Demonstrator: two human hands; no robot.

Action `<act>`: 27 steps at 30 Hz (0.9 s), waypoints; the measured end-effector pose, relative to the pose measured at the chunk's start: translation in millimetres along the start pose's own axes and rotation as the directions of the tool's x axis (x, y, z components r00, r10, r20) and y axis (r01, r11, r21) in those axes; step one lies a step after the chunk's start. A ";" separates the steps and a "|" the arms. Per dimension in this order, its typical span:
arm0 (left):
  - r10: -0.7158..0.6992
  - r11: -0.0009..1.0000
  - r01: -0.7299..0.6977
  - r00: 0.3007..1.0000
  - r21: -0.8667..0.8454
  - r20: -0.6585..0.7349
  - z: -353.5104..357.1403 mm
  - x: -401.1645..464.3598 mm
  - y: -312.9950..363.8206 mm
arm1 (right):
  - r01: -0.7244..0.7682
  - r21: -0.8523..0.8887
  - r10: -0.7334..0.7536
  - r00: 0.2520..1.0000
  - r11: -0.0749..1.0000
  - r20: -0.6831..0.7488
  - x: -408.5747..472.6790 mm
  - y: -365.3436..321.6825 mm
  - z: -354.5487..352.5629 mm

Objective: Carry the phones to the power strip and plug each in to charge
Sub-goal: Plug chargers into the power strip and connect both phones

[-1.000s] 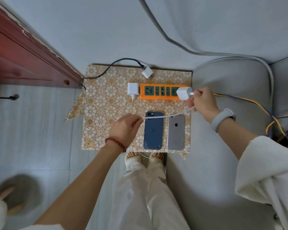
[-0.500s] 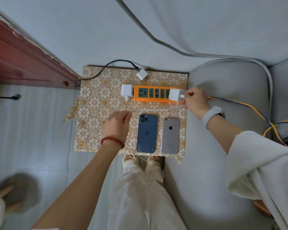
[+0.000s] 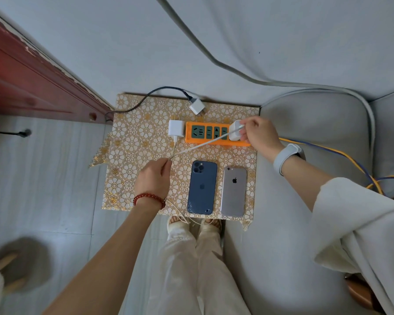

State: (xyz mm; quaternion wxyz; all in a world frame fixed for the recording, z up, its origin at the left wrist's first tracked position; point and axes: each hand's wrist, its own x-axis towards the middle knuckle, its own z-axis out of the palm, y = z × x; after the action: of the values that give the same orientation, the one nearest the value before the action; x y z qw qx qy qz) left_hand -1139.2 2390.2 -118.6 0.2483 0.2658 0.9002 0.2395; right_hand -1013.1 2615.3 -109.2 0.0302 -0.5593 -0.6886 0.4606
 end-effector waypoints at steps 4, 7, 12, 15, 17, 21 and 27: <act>-0.045 0.999 0.045 0.999 -0.028 -0.002 -1.3 5.0 -3.0 | 0.176 -0.200 -0.166 0.984 0.964 0.068 -6.0 11.1 2.7; -0.059 0.996 0.059 0.998 -0.067 0.001 -1.6 7.0 -4.6 | 0.259 -0.297 -0.260 0.965 0.919 0.036 -5.2 18.0 8.9; -0.073 0.993 0.071 0.997 -0.098 -0.014 -1.7 15.2 -5.7 | 0.262 -0.326 -0.286 0.958 0.908 -0.028 0.3 20.1 15.4; -0.088 0.989 0.085 0.996 -0.120 -0.015 -1.0 22.0 -3.4 | 0.270 -0.328 -0.293 0.956 0.905 -0.020 4.3 20.0 16.1; -0.119 0.982 0.113 0.992 -0.152 -0.031 -0.4 29.1 -1.0 | 0.274 -0.312 -0.292 0.956 0.910 -0.011 6.4 19.6 18.9; -0.197 0.964 0.184 0.979 -0.192 -0.050 -2.0 41.6 0.5 | 0.252 -0.298 -0.256 0.966 0.921 0.028 9.8 21.1 20.8; -0.304 0.928 0.283 0.951 -0.242 -0.053 -6.5 58.8 1.5 | 0.245 -0.266 -0.241 0.969 0.932 0.046 13.4 19.1 20.4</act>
State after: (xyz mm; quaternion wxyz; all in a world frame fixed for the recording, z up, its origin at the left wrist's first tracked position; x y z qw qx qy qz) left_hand -1185.6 2424.5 -131.6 0.2700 0.0864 0.9059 0.3146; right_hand -1015.3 2612.8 -140.0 0.0060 -0.4658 -0.8089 0.3587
